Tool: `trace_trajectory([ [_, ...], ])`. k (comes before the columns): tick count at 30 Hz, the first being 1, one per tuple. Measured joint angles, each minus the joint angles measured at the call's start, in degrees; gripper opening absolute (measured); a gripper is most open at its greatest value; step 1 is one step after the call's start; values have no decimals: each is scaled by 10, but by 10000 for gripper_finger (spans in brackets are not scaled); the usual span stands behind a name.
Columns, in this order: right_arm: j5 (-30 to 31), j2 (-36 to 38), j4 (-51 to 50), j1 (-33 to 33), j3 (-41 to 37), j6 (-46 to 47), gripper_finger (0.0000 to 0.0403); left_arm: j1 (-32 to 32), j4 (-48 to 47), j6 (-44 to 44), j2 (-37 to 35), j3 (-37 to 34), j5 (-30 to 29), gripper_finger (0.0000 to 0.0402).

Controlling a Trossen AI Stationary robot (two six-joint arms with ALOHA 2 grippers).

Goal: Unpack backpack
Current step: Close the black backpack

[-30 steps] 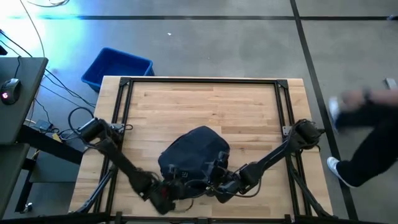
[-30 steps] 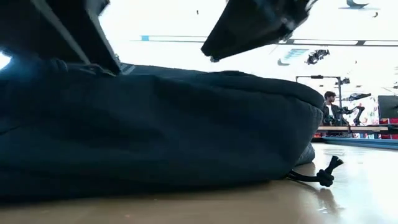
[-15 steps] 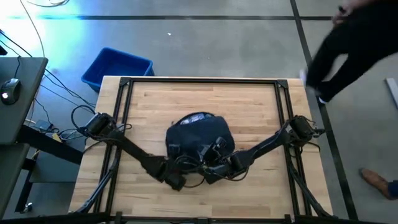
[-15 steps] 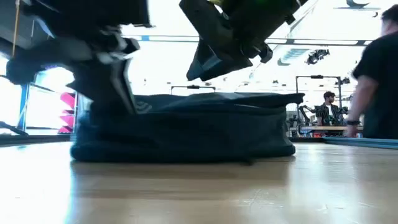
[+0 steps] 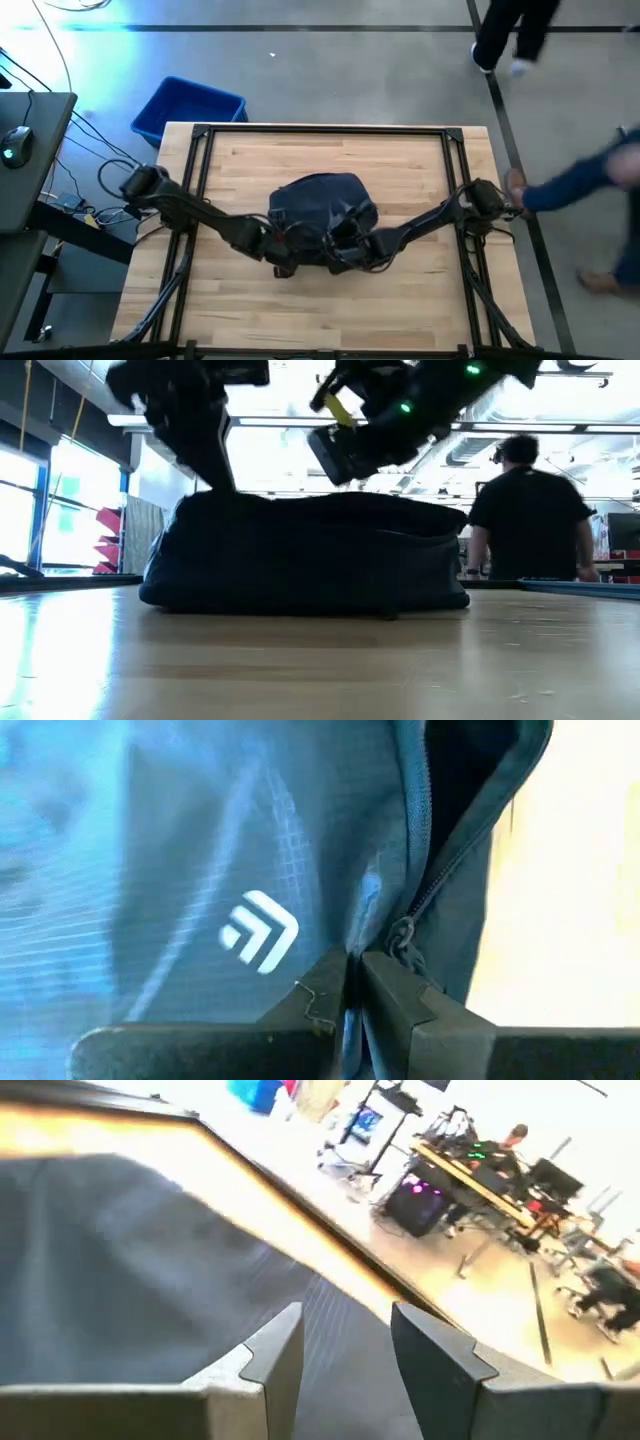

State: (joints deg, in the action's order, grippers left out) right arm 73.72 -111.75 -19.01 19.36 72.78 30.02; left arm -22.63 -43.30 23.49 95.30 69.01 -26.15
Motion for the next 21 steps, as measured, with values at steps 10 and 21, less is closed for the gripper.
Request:
trace_trajectory([
  [10, -139, 5, 62, 24, -6, 41, 138, -78, -26, -17, -35, 0, 91, 10],
  [21, -138, 6, 185, 110, -5, -14, 138, -187, -18, -122, -35, 1, 21, 79],
])
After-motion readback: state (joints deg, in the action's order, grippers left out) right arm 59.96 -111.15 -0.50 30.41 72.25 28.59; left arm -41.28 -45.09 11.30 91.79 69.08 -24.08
